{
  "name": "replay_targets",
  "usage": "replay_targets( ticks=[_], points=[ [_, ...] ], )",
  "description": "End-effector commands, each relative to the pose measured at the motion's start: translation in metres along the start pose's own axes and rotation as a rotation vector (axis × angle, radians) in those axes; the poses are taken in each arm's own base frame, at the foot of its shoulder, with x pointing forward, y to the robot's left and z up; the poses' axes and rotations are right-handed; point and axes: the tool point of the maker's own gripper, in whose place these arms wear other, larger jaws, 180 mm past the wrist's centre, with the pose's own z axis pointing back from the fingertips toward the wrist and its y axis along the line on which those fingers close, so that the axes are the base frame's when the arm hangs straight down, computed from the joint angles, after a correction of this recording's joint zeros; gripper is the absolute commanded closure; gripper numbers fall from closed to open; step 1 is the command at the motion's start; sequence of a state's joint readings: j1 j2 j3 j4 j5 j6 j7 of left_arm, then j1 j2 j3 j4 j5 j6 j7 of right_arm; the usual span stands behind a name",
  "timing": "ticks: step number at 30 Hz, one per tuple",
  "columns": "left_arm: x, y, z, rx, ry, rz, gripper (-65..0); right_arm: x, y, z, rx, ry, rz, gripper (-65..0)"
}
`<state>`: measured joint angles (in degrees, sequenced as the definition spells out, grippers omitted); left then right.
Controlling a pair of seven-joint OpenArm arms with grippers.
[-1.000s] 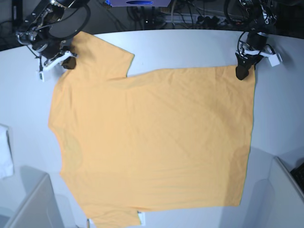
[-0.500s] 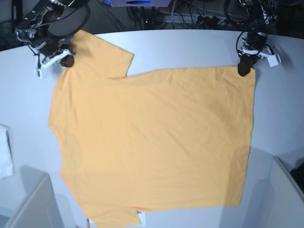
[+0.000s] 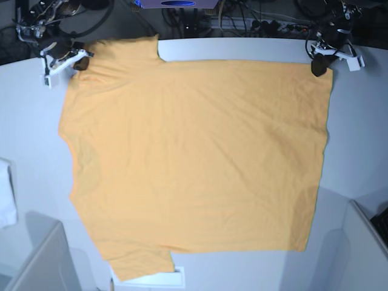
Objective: Fold the T-shirt properly
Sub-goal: 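Lift the shoulder edges and pull them apart to straighten the shirt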
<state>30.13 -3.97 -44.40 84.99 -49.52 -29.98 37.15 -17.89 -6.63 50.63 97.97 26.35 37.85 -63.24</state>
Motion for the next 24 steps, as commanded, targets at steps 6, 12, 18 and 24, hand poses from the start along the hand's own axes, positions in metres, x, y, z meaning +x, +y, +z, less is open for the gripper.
replay_targets(
  ticks=[6, 12, 18, 24],
  points=[
    [-0.007, 0.007, 0.007, 0.029, 0.037, -0.017, 0.0, -0.017, -0.013, 0.016, -0.077, 0.069, 0.036, 0.0],
    [0.008, -0.016, 0.015, -0.004, -0.003, -0.08, 0.0, 0.006, -0.011, 0.038, -0.13, 0.002, 0.106, 0.0],
    [0.03, -0.047, 0.027, -0.049, -0.063, -0.164, 0.0, 0.026, -0.003, 0.049, -0.154, 0.007, 0.147, 0.0],
    [0.031, -0.072, 0.025, -0.067, -0.058, -0.173, 0.0, 0.04, 0.003, 0.049, -0.151, 0.02, 0.154, 0.0]
  ],
)
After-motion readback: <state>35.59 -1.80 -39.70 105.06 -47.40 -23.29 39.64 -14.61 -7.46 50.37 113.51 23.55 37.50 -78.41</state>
